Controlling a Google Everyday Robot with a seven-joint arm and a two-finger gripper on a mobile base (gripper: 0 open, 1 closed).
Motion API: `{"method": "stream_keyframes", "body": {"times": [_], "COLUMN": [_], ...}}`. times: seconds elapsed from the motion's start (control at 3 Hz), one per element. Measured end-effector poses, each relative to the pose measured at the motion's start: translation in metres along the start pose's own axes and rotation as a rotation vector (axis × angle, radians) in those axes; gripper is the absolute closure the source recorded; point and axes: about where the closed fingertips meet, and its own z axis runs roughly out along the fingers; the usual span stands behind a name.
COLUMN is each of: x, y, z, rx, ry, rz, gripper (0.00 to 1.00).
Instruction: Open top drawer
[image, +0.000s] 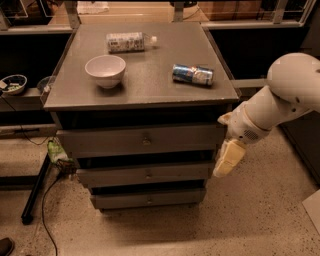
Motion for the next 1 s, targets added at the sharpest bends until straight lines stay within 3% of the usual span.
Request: {"method": "stream_keyframes", "body": {"times": [0.67, 1.0], "x": [0.001, -0.024], "y": [0.005, 0.009], "z": [0.002, 0.026], "rx": [0.032, 0.031], "ry": [0.017, -0.006], "rz": [-0.006, -0.041], "gripper": [0.0, 0.0]}}
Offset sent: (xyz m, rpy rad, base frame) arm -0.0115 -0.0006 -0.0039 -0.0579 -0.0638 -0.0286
